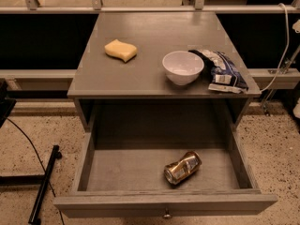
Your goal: Pick orange can from top drawer and place on counter
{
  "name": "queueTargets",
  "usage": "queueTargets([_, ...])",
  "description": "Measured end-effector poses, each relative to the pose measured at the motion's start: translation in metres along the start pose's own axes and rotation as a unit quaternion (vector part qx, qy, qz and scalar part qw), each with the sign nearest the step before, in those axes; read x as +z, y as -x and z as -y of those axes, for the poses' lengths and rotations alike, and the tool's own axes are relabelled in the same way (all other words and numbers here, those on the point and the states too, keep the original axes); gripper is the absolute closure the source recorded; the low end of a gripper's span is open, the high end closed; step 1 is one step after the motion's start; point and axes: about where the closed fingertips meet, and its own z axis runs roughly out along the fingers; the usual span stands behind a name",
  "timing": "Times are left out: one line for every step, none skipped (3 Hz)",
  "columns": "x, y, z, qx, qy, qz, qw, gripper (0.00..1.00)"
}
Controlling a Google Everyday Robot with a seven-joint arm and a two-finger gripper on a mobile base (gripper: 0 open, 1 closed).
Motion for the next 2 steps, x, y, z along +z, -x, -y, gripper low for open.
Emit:
queueTargets([0.0, 0.0, 0.0, 0.0, 0.0, 0.0, 1.0, 0.0])
queueTargets([0.036, 0.004, -0.003, -0.049, 0.017, -0.011, 0.9986, 0.0])
